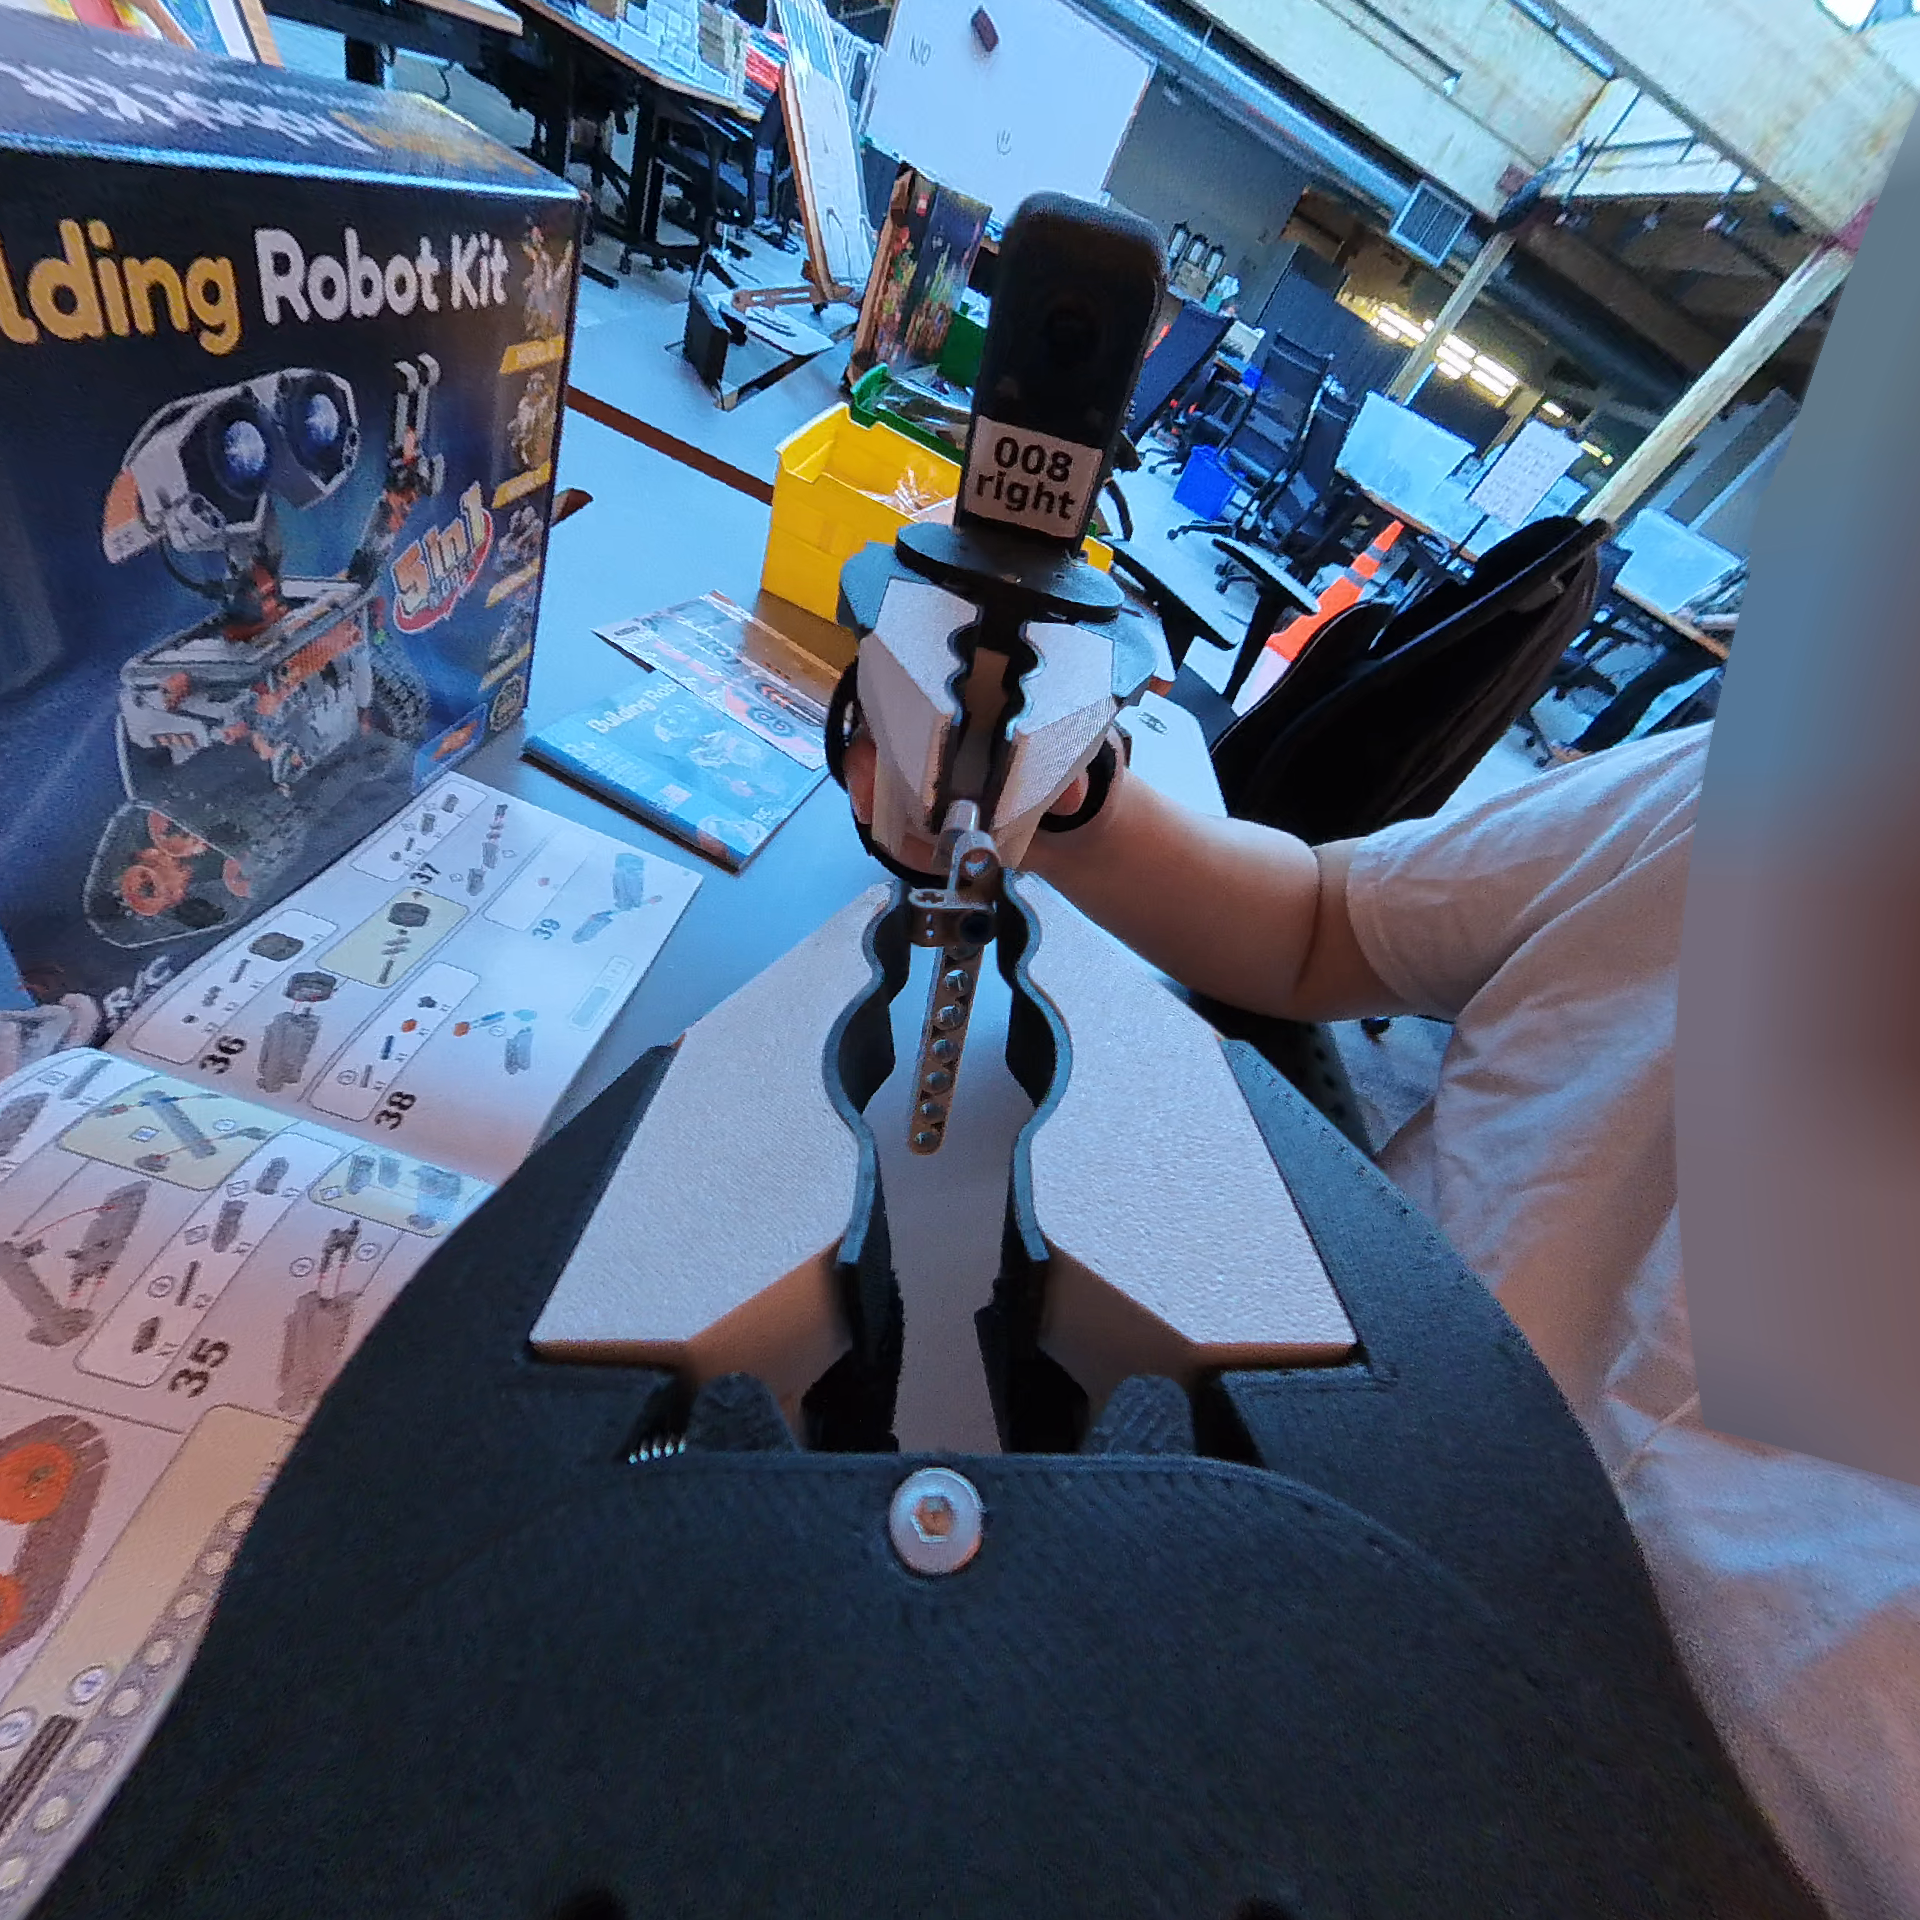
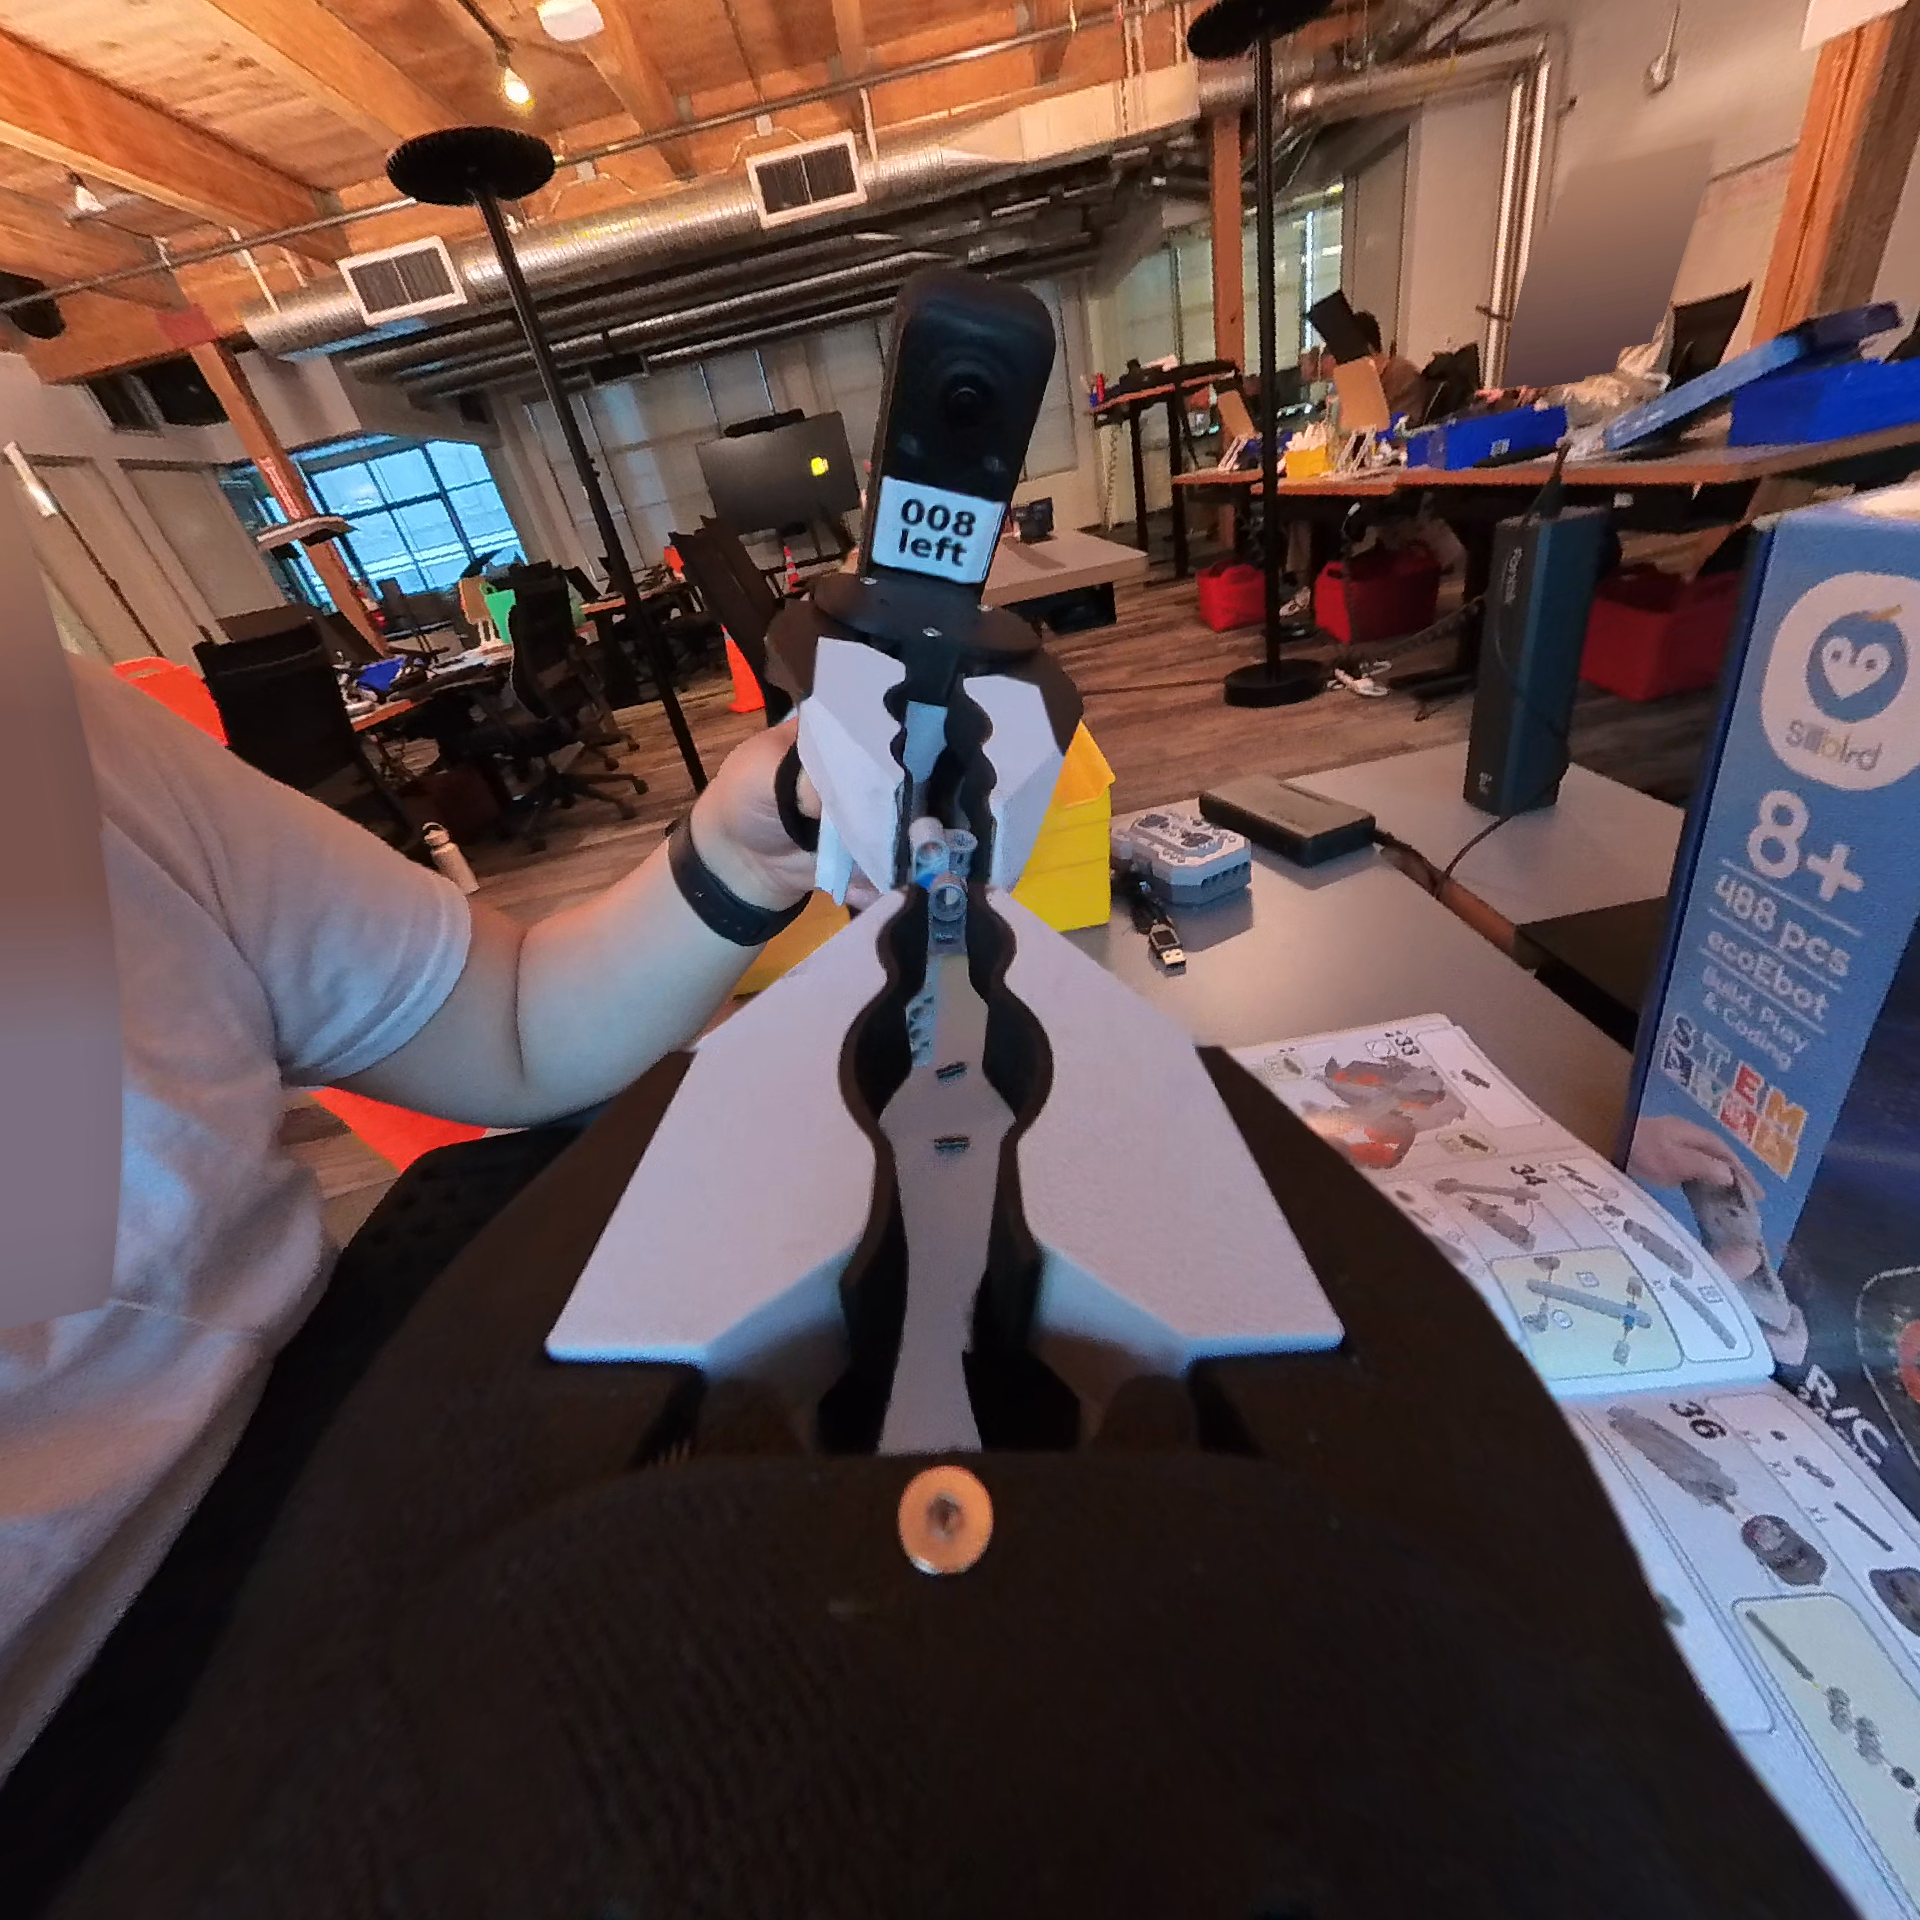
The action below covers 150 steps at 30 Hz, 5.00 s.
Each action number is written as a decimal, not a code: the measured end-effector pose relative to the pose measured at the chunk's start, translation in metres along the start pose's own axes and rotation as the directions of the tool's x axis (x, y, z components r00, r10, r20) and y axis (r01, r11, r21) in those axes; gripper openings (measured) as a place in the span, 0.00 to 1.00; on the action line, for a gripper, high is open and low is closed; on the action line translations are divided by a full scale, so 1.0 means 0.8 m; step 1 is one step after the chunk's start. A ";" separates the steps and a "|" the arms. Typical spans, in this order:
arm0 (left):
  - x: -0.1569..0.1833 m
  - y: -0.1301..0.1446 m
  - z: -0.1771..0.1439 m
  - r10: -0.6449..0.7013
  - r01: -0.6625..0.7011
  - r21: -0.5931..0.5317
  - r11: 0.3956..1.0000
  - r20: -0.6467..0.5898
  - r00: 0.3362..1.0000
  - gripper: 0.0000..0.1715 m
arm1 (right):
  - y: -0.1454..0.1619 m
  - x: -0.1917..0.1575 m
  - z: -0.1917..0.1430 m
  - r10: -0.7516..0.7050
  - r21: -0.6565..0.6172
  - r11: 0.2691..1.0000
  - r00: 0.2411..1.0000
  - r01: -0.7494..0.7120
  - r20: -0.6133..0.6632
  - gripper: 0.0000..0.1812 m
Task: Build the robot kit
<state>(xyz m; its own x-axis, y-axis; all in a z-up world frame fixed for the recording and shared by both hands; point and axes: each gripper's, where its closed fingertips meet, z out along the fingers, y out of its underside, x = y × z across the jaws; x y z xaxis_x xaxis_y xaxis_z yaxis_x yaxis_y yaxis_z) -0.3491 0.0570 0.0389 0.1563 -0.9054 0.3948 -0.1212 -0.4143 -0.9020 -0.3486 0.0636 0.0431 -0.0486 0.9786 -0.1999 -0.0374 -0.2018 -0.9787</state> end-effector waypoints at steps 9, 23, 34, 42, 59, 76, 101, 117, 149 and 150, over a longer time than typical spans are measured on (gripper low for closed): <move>-0.002 -0.001 0.002 -0.019 0.019 0.016 1.000 -0.002 1.000 0.08 | 0.005 -0.002 0.002 0.051 -0.032 0.998 0.998 -0.050 0.025 0.03; -0.003 -0.036 0.003 -0.139 0.174 0.307 0.936 -0.132 0.981 0.07 | -0.028 0.004 -0.005 0.156 0.222 0.963 0.988 -0.153 0.005 0.03; 0.000 -0.030 0.009 -0.093 0.108 0.242 0.964 -0.072 0.993 0.07 | -0.025 0.005 -0.005 0.052 0.146 0.988 0.996 -0.041 -0.070 0.03; 0.007 -0.019 0.015 -0.055 0.066 0.153 0.986 -0.073 0.996 0.08 | -0.014 -0.005 -0.009 -0.076 -0.009 0.997 0.996 0.076 -0.046 0.03; 0.006 -0.013 0.017 -0.114 0.130 0.142 0.981 -0.118 0.986 0.07 | -0.006 -0.008 -0.012 -0.092 -0.071 0.993 0.996 0.090 -0.018 0.03; 0.008 0.043 0.030 -0.067 0.058 -0.181 0.982 -0.042 0.997 0.08 | 0.052 -0.022 -0.017 -0.006 -0.386 0.922 0.997 0.033 0.072 0.03; -0.007 -0.003 0.033 -0.116 0.127 0.161 0.979 -0.077 0.990 0.07 | 0.011 0.002 -0.021 0.069 -0.188 0.979 0.997 -0.076 -0.046 0.03; -0.014 -0.017 0.021 -0.201 0.237 0.240 0.941 -0.166 0.965 0.13 | -0.011 0.013 -0.022 0.120 -0.037 0.992 0.991 -0.122 -0.053 0.03; -0.002 -0.027 -0.005 -0.105 0.116 0.193 0.974 -0.066 0.992 0.03 | -0.042 0.015 -0.031 0.062 0.060 0.997 0.991 -0.056 -0.115 0.08; -0.002 -0.027 -0.005 -0.105 0.117 0.188 0.975 -0.070 0.992 0.03 | -0.042 0.016 -0.031 0.060 0.058 0.997 0.991 -0.053 -0.120 0.08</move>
<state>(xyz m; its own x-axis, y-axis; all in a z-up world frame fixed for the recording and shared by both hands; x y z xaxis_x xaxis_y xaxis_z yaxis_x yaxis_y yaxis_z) -0.3509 0.0667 0.0587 0.0994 -0.8609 0.4990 0.0848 -0.4923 -0.8663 -0.3230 0.0839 0.0721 0.0697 0.9624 -0.2625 -0.0930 -0.2557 -0.9623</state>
